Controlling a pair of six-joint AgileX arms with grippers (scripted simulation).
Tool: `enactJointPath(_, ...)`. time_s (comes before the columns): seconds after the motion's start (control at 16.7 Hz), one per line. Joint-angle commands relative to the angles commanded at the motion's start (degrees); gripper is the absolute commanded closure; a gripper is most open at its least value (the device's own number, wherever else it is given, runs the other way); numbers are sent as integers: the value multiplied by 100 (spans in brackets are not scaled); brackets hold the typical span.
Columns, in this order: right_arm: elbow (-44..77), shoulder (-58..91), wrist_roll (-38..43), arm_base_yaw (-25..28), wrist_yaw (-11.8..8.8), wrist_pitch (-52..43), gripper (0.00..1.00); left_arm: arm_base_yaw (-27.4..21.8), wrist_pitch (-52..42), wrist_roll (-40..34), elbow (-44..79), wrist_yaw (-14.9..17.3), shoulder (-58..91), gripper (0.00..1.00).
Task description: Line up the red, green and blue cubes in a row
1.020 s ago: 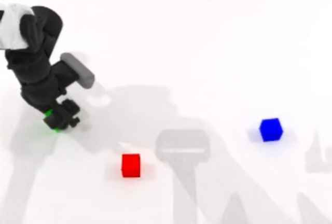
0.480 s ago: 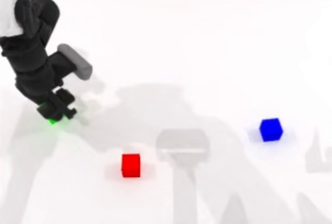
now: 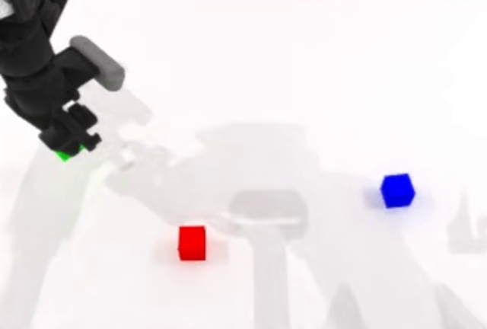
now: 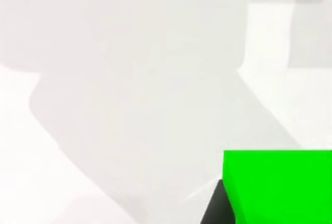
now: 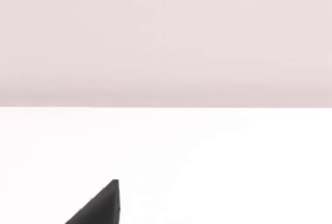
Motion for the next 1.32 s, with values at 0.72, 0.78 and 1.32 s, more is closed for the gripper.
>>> enactJointPath(0.72, 0, 0, 0, 0, 0, 0, 0, -2883, -506, 283, 717, 43, 357, 100)
enactJointPath(0.78, 0, 0, 0, 0, 0, 0, 0, -3216, -553, 305, 796, 45, 374, 100)
enactJointPath(1.32, 0, 0, 0, 0, 0, 0, 0, -3995, -628, 369, 975, 44, 376, 100)
